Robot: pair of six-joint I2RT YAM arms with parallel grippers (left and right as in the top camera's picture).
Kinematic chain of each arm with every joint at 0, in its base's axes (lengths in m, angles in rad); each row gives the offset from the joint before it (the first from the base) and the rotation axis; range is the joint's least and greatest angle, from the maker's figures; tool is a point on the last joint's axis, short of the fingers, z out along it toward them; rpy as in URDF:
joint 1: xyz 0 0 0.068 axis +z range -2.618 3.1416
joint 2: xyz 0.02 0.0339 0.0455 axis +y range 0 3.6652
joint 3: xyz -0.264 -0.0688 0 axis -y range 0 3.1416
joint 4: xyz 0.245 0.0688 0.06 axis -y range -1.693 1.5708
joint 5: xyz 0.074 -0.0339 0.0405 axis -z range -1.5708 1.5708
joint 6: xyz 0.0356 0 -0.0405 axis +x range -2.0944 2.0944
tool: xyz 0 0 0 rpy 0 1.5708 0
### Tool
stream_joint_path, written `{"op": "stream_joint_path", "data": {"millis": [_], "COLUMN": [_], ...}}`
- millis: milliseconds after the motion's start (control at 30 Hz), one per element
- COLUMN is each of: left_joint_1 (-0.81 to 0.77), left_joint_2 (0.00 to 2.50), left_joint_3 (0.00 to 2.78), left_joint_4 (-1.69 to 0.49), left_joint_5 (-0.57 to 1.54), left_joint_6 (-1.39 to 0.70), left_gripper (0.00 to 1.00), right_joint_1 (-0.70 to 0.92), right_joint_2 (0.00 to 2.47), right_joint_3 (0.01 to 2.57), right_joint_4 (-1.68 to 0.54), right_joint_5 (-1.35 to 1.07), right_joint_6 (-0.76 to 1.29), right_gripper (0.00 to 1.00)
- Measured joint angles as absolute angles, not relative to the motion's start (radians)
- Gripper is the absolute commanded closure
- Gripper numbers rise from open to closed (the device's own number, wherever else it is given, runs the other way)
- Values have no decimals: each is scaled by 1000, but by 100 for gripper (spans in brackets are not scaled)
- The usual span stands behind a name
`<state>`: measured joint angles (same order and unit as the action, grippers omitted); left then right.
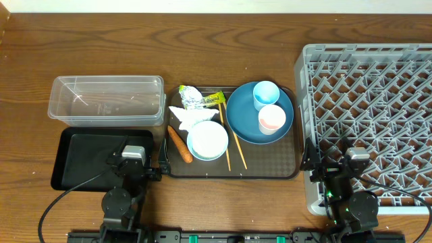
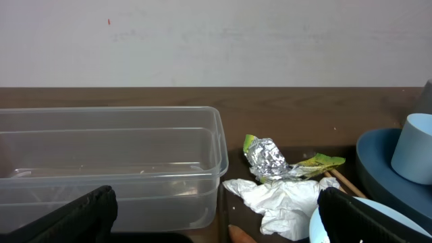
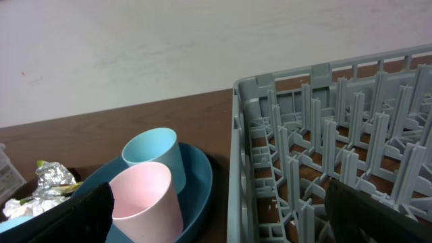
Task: Sort waste into correct bins and load items into the dishwasher rack
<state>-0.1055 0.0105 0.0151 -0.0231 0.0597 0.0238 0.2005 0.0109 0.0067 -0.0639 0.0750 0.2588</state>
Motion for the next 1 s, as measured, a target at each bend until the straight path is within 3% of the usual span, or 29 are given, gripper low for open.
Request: {"op": "stream_joint_path", "data": {"millis": [1000], "left_joint_1": [-105], "left_joint_2": [10], "left_joint_3": [15], "left_joint_4": [-23], "left_joint_5": [60], "left_joint_6": [24], "left_gripper": [2], "right_joint_1": [200], "right_joint_2": [32], "right_joint_3": [7], "right_joint_4": [-64], "right_joint_5": [75], "right_joint_6": [259], "right_gripper": [1]}}
